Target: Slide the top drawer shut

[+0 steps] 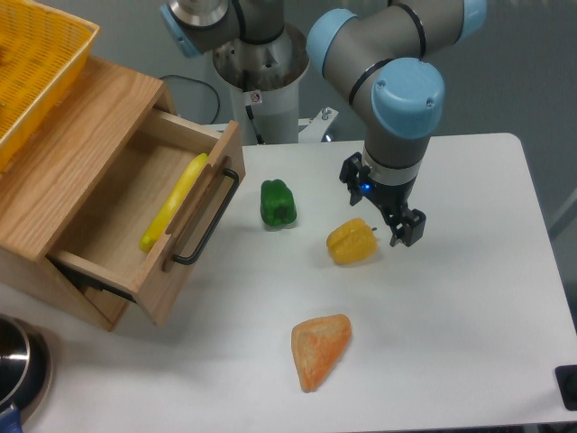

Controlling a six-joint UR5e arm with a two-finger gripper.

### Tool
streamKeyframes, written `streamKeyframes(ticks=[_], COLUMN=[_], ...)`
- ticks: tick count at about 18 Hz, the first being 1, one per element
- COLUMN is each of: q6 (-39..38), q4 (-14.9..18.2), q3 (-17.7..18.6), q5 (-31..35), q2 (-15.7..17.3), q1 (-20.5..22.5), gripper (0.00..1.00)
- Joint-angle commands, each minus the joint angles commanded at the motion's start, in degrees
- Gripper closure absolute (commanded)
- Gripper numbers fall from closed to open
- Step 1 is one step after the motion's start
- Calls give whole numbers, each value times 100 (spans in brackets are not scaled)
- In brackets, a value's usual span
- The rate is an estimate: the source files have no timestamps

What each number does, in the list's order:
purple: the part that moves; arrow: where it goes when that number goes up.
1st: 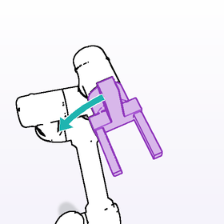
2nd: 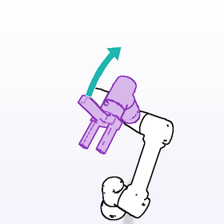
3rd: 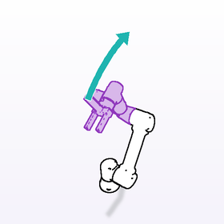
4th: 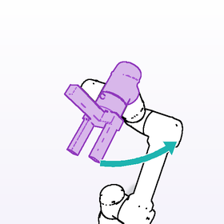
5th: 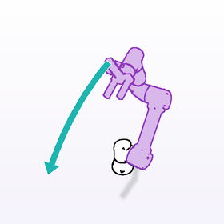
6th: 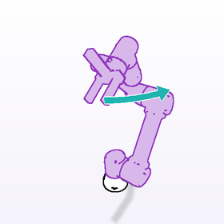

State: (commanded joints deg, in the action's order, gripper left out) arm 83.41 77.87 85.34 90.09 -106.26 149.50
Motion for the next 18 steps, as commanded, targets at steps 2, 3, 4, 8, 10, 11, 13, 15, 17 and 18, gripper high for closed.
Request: streamKeyframes(ticks=[2, 3, 4, 8, 10, 11, 13, 15, 17, 18], q6=[-26, -70, -114, -447, -597, -659, -843, -1054, -1352, -1336], q4=[9, 0, 0, -368, -596, -685, -834, -923, -958, -1019], q3=[0, 0, 0, 0, -9, -9, -70, -79, -53, -79], q5=[-17, -18, -26, -140, -184, -185, -185, -123, -132, -132], q2=[0, 9, 0, -105, -210, -255, -369, -430, -474, -544], q1=[0, 0, -9, -114, -202, -237, -351, -378, -378, -378], gripper=[0, 0, 0, 0, 0, 0, 0, 0, 0, 0])
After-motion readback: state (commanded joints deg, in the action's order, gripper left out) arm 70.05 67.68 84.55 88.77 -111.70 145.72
